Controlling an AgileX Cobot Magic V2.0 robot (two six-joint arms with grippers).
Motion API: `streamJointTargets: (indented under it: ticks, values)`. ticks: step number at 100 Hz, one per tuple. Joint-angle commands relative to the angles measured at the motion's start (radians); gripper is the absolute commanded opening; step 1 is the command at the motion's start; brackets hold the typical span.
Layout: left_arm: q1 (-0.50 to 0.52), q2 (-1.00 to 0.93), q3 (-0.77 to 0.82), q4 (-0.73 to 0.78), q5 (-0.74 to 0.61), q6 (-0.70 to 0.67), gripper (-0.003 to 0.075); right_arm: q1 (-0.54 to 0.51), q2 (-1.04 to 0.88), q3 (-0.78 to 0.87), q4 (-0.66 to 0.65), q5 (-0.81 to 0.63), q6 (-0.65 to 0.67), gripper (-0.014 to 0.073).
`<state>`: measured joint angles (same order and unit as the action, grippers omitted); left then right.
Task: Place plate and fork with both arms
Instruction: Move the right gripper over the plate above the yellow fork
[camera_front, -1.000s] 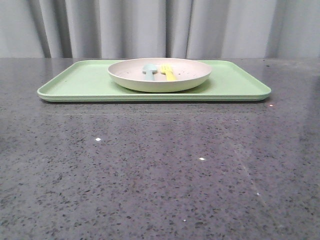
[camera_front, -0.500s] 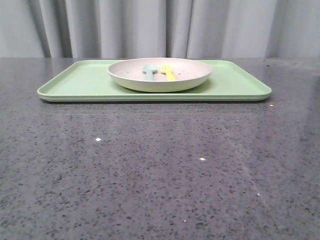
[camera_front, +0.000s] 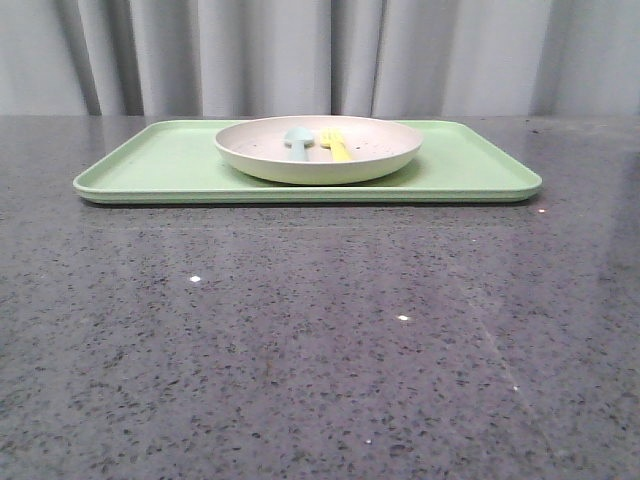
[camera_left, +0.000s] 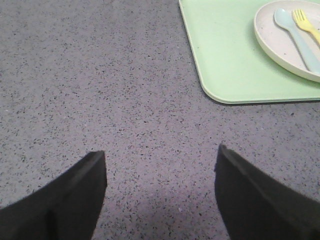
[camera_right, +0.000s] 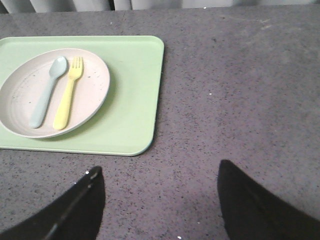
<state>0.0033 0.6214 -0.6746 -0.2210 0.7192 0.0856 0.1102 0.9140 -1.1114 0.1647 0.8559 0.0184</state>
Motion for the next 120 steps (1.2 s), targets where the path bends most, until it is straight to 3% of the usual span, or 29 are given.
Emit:
streamJointTargets:
  ticks: [1, 47, 84, 120]
  values:
    - [0.000, -0.003, -0.027, -0.009, -0.064, -0.011, 0.0456, 0.040, 0.082, -0.112, 0.014, -0.024, -0.010, 0.0489]
    - [0.000, -0.003, -0.027, -0.009, -0.064, -0.011, 0.0456, 0.287, 0.586, -0.474, 0.013, -0.015, -0.007, 0.0489]
    - [0.000, -0.003, -0.027, -0.009, -0.064, -0.011, 0.0456, 0.349, 0.898, -0.743, 0.005, 0.084, 0.087, 0.0489]
    - [0.000, -0.003, -0.027, -0.009, -0.064, -0.011, 0.0454, 0.381, 1.038, -0.818, -0.077, 0.081, 0.187, 0.0489]
